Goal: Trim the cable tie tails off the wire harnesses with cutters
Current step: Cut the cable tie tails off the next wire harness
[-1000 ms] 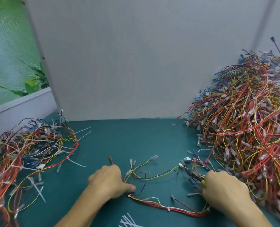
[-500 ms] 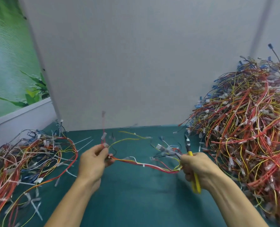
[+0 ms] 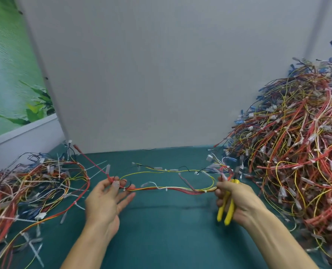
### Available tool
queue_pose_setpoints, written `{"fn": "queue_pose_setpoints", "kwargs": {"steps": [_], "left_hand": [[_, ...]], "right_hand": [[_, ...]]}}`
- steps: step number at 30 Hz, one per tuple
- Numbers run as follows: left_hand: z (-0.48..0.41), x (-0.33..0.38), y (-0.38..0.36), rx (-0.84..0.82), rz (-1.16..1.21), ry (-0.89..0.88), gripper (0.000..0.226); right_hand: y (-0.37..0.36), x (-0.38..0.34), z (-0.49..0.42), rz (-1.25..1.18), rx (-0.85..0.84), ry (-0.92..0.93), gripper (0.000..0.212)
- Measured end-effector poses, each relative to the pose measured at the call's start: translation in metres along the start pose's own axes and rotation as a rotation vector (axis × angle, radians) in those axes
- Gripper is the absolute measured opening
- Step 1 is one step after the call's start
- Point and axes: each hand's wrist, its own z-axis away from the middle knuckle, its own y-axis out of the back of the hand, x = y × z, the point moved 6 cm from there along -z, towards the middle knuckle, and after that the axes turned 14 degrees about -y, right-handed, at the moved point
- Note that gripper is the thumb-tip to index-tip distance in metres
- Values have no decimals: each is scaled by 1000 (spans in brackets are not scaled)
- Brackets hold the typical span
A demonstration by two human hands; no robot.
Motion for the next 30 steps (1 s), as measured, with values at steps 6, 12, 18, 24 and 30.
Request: {"fn": "queue_pose_setpoints", "kwargs": {"steps": [6,12,18,24,30], "left_hand": [[3,-10,-3,-124,-20,154,20],[-2,-29,6,257,420,284,23],[10,-21,-7,-307,-297,163,23],[35,-11,-35,-687,-256,152,19],[3,0,-15,-70,365,117,14]], "right_hand": [[-2,-13,6,193,22,215,12],[-3,1,2,69,40,29,15],[-7,-3,9,347,20,103,15],[-8,-5,12,403,37,124,13],[4,-4,3,169,101,20,17]]}}
